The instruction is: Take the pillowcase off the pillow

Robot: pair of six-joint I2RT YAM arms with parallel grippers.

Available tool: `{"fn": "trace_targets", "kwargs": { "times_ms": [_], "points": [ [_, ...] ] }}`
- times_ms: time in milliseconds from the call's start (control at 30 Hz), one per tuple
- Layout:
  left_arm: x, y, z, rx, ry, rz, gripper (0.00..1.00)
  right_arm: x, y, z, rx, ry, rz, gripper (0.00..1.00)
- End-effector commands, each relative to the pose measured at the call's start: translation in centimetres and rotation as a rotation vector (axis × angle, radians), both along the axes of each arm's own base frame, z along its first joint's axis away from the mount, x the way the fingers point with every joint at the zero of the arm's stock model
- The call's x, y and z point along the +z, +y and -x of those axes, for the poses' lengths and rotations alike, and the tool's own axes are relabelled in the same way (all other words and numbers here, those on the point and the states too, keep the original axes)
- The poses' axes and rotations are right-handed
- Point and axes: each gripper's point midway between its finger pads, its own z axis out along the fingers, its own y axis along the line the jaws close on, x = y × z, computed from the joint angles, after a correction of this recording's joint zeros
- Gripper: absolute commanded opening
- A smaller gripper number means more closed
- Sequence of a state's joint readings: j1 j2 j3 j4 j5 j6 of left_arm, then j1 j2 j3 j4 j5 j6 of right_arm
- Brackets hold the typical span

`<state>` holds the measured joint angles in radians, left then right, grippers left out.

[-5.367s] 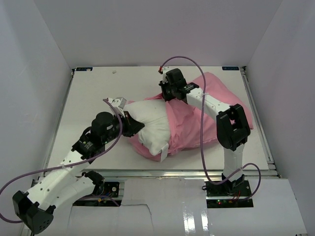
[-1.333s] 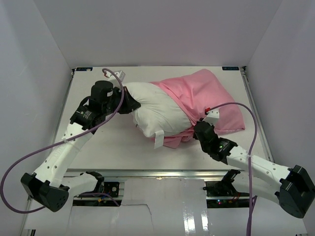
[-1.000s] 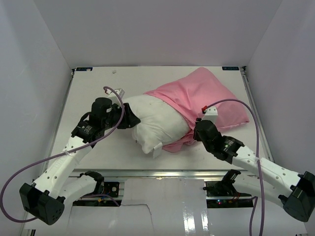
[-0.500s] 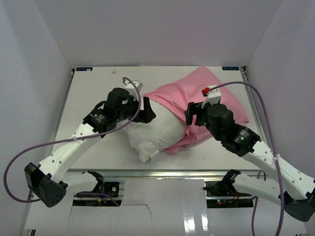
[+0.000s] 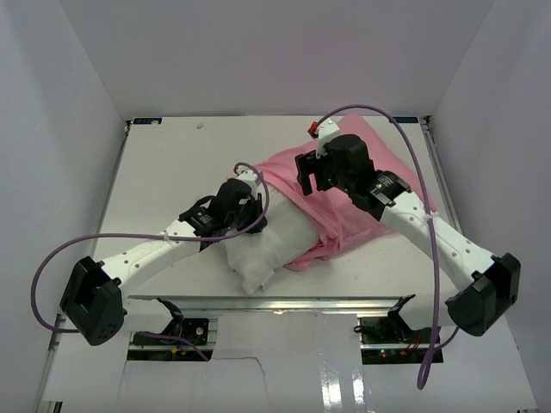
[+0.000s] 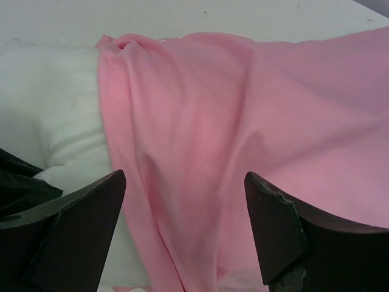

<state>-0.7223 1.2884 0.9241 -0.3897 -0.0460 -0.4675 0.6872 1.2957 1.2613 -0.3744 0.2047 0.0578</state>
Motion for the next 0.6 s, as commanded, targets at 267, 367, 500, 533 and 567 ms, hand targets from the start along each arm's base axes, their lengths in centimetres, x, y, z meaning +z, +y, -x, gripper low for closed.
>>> {"fn": "trace_targets", "kwargs": {
  "times_ms": [267, 367, 500, 533, 567],
  "points": [
    [-0.6, 0.3, 0.2, 0.011, -0.057, 0.048, 0.0, -2.1, 7.4, -3.2, 0.295, 0.01, 0.045, 0.84],
    [0.4, 0.2, 0.2, 0.025, -0.078, 0.084, 0.0, -2.8, 9.1, -4.6, 0.317, 0.061, 0.07, 0.84],
    [1.4, 1.1, -0.2, 0.089, -0.109, 0.089, 0.0, -5.7, 10.1, -6.0, 0.309, 0.147, 0.119, 0.78],
    [1.9, 1.3, -0.3, 0.1, -0.12, 0.096, 0.0, -6.3, 10.2, -6.3, 0.304, 0.155, 0.132, 0.76],
    [2.2, 1.5, -0.2, 0.108, -0.12, 0.096, 0.0, -6.7, 9.9, -6.9, 0.283, 0.154, 0.152, 0.69]
  ]
}}
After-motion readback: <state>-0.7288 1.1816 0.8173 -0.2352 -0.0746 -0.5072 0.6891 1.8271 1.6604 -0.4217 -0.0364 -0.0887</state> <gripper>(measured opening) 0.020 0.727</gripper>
